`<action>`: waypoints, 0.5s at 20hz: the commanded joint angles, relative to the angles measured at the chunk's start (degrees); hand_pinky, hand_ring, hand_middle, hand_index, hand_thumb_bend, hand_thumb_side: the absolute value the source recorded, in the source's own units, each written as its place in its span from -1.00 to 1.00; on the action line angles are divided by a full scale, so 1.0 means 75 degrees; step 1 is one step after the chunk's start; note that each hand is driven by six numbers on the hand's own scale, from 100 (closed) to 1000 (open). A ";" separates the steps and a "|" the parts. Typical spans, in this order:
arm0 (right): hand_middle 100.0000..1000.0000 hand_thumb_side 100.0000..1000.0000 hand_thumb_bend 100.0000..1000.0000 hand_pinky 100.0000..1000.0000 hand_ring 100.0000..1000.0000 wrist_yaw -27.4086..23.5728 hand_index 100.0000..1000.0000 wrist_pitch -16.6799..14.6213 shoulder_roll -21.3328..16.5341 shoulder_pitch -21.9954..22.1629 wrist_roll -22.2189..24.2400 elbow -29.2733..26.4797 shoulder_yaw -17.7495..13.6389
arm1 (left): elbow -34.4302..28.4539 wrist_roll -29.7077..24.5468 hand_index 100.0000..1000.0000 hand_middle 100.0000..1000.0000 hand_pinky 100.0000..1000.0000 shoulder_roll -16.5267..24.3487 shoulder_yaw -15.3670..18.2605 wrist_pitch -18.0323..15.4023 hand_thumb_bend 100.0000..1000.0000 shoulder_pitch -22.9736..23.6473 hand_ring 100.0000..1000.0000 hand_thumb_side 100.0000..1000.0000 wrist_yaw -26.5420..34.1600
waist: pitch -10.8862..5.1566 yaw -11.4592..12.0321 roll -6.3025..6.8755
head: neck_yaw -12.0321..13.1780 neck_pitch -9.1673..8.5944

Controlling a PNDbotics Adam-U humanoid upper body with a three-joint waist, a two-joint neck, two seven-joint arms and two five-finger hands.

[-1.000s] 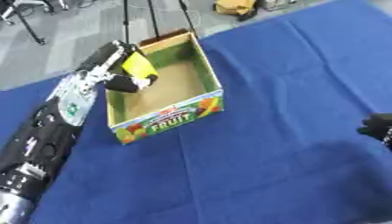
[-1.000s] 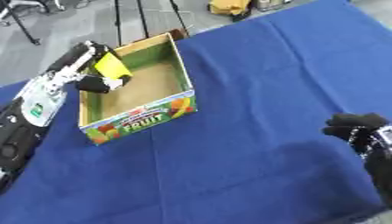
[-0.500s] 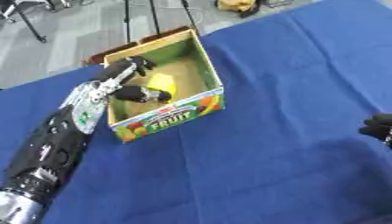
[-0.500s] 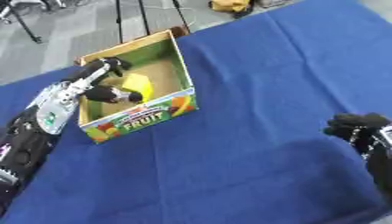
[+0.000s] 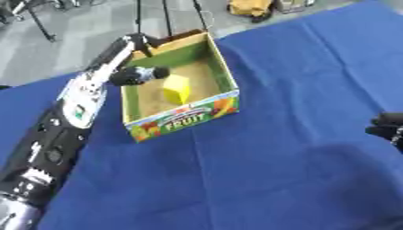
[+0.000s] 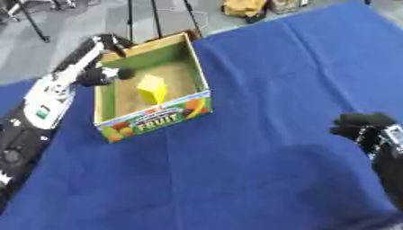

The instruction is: Pick up objects on the table and place them in the box.

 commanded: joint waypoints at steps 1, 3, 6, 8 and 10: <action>0.34 0.92 -1.00 0.78 0.42 -0.0100 0.50 -0.0029 -0.0018 -0.0001 -0.0054 -0.0042 -0.0099 | -0.1509 0.0192 0.51 0.31 0.70 0.0796 0.0108 0.0206 0.70 0.0494 0.20 0.63 0.1435 | -0.0184 0.0269 -0.0178 | -0.0136 0.0163; 0.35 0.92 -1.00 0.78 0.42 -0.0106 0.50 -0.0037 -0.0018 0.0051 -0.0085 -0.0029 -0.0127 | -0.2386 0.0290 0.50 0.30 0.70 0.1031 0.0246 0.0408 0.67 0.1194 0.18 0.60 0.2282 | -0.0221 0.0591 -0.0263 | -0.0187 0.0265; 0.35 0.90 -1.00 0.78 0.42 -0.0115 0.51 -0.0053 -0.0025 0.0081 -0.0122 -0.0021 -0.0153 | -0.3555 0.0570 0.49 0.30 0.71 0.1014 0.0615 0.0612 0.66 0.2393 0.17 0.58 0.3293 | -0.0264 0.0987 -0.0372 | -0.0247 0.0403; 0.35 0.89 -1.00 0.78 0.42 -0.0128 0.51 -0.0064 -0.0038 0.0076 -0.0142 -0.0018 -0.0166 | -0.4109 0.0830 0.49 0.29 0.71 0.0750 0.0885 0.0724 0.63 0.3147 0.16 0.59 0.3697 | -0.0300 0.1186 -0.0417 | -0.0264 0.0483; 0.35 0.89 -1.00 0.78 0.42 -0.0140 0.52 -0.0072 -0.0053 0.0071 -0.0163 -0.0011 -0.0179 | -0.4529 0.1059 0.49 0.29 0.72 0.0445 0.1093 0.0802 0.61 0.3816 0.16 0.60 0.3886 | -0.0315 0.1375 -0.0463 | -0.0270 0.0551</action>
